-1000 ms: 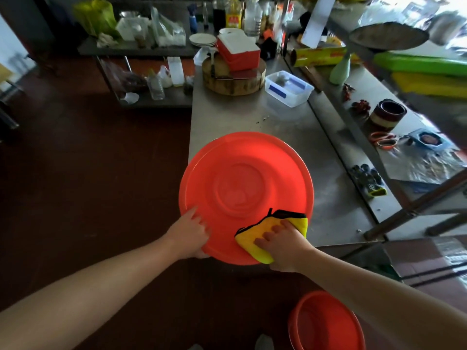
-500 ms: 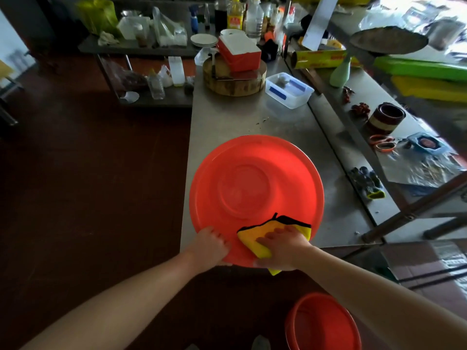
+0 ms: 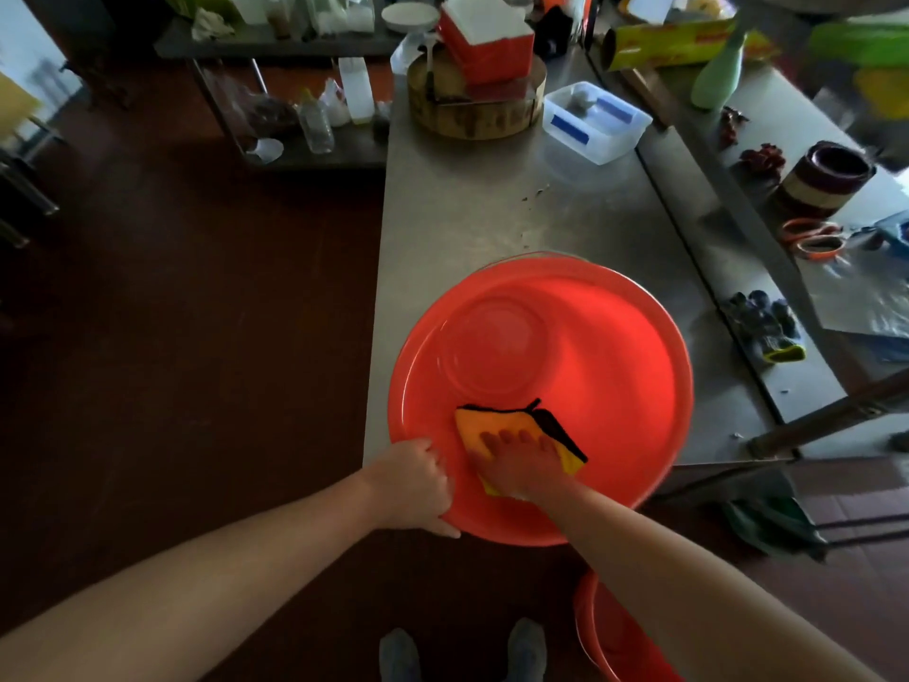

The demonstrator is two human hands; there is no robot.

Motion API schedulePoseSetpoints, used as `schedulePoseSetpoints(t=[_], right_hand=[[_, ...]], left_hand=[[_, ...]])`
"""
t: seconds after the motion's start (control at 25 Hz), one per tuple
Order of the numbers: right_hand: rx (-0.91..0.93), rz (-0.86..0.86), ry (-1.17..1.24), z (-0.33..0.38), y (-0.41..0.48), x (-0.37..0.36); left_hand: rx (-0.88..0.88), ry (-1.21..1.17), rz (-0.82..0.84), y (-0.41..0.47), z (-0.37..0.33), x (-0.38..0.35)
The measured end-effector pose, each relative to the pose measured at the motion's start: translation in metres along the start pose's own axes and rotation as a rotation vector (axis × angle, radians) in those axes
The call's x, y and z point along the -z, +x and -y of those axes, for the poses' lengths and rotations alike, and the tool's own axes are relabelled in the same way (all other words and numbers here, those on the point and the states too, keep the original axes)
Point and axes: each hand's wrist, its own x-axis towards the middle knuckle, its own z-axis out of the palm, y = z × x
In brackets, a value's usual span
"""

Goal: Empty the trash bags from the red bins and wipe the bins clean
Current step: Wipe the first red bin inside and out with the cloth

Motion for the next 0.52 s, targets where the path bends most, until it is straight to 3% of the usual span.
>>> schedulePoseSetpoints(t=[0.12, 0.32, 0.52], right_hand=[[0.05, -0.058, 0.073, 0.014, 0.022, -0.012], [0.054, -0.194, -0.327, -0.052, 0.038, 0.006], [-0.013, -0.221, -0.409, -0.074, 0.033, 0.028]], left_hand=[[-0.029, 0.034, -0.006, -0.005, -0.003, -0.017], [-0.016, 0.066, -0.037, -0.006, -0.012, -0.033], [0.018, 0.093, -0.079, -0.004, -0.008, -0.03]])
